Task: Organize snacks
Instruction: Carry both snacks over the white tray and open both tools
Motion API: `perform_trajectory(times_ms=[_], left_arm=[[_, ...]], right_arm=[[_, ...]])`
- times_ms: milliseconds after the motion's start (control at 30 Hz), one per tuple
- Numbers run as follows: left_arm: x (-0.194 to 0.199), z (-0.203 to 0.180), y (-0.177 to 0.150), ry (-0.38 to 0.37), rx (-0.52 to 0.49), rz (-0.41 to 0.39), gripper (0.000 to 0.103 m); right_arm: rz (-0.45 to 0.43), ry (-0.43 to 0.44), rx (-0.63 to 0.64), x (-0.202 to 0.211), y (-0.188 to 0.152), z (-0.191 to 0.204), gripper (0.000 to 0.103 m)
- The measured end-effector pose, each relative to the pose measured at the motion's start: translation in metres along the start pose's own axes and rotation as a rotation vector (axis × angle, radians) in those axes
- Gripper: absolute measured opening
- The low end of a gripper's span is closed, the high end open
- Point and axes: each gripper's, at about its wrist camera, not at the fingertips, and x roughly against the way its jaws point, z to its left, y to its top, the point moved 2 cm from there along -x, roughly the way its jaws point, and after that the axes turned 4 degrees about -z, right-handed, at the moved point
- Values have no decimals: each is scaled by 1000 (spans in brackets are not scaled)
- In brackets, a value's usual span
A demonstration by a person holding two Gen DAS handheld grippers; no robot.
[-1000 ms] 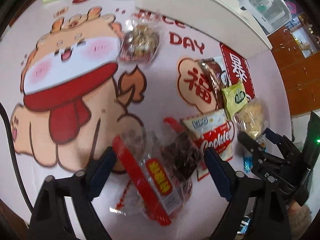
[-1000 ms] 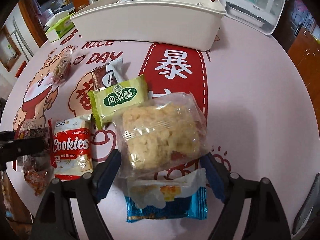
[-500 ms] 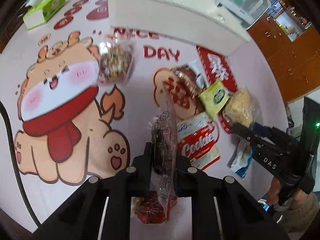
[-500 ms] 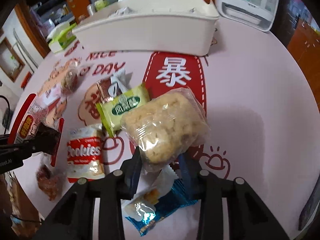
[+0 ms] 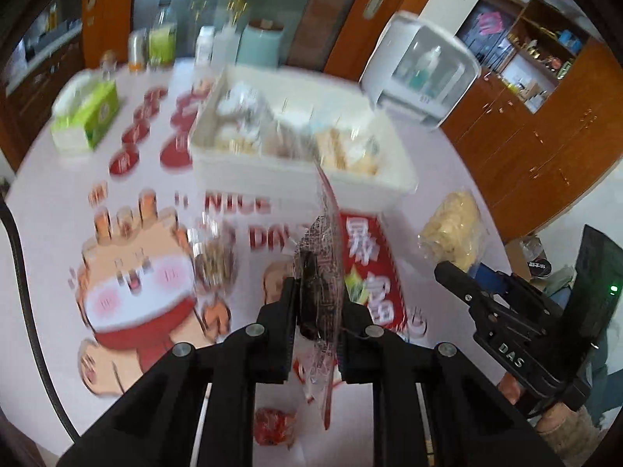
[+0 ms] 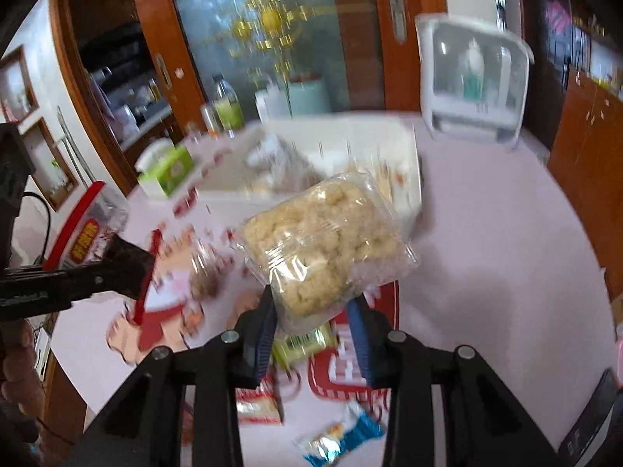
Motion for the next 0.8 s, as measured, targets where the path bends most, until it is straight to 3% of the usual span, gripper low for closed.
perform_trajectory(times_ms=[400, 600, 800], left_arm=[[41, -29, 142, 79, -123, -212, 15], [34, -27, 195, 126, -140, -250, 16], [3, -27, 222, 163, -189, -233, 16]], right_arm=[[-205, -46, 66, 20, 140, 33, 36], [-199, -108, 50, 5, 188, 30, 36], [-149, -125, 36, -29, 212, 19, 37]])
